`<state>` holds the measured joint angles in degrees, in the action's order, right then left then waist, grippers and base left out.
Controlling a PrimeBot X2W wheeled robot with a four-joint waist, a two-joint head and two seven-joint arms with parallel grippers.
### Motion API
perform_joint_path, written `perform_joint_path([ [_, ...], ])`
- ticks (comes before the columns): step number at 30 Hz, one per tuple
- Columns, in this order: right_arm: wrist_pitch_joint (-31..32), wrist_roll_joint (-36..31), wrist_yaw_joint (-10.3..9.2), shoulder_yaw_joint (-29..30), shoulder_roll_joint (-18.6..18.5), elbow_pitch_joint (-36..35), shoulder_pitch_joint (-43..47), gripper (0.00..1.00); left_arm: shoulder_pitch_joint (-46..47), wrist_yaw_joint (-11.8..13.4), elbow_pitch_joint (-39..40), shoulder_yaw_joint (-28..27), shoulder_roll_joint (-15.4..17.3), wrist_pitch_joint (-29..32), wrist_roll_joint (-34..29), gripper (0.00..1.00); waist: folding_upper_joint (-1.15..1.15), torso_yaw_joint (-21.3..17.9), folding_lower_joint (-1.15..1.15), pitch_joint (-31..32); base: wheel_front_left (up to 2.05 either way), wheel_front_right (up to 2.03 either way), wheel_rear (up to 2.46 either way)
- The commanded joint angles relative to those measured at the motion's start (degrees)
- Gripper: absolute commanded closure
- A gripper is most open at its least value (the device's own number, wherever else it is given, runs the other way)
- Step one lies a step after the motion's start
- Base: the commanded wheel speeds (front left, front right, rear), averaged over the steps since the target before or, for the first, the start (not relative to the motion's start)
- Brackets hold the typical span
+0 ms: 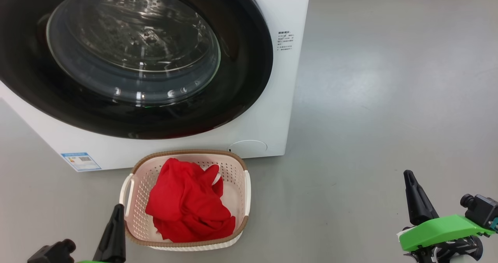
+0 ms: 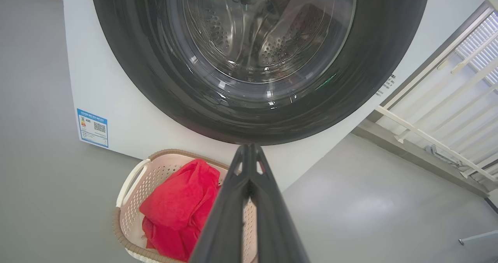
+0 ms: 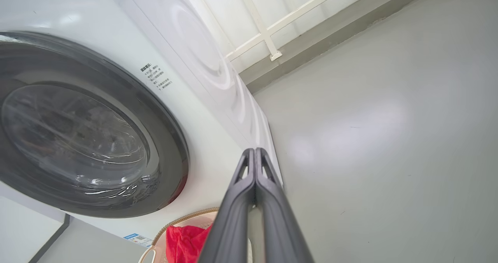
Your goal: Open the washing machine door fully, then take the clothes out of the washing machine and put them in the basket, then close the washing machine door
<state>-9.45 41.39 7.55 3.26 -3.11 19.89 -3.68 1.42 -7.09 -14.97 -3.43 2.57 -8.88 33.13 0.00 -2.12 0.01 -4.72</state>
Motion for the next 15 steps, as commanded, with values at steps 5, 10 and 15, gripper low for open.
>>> perform_joint_path([
  [5, 0.9, 3.6, -0.02, 0.4, -0.5, -1.9, -1.4, 1.00, 2.0, -0.1, 1.2, -0.9, 0.4, 1.0, 3.8, 1.00, 0.00, 0.1, -0.01, 0.3, 0.00, 0.00, 0.00],
  [10, 1.8, 6.4, -0.02, 0.6, -0.5, -2.1, -1.5, 1.00, 2.2, -0.1, 1.1, -1.0, 0.4, 1.8, 7.0, 1.00, 0.00, 0.2, -0.01, 0.5, 0.00, 0.00, 0.00],
  [15, 2.6, 9.1, -0.03, 0.7, -0.5, -2.3, -1.6, 1.00, 2.4, -0.1, 1.1, -1.2, 0.4, 2.6, 10.2, 1.00, 0.00, 0.4, -0.01, 0.8, 0.00, 0.00, 0.00],
])
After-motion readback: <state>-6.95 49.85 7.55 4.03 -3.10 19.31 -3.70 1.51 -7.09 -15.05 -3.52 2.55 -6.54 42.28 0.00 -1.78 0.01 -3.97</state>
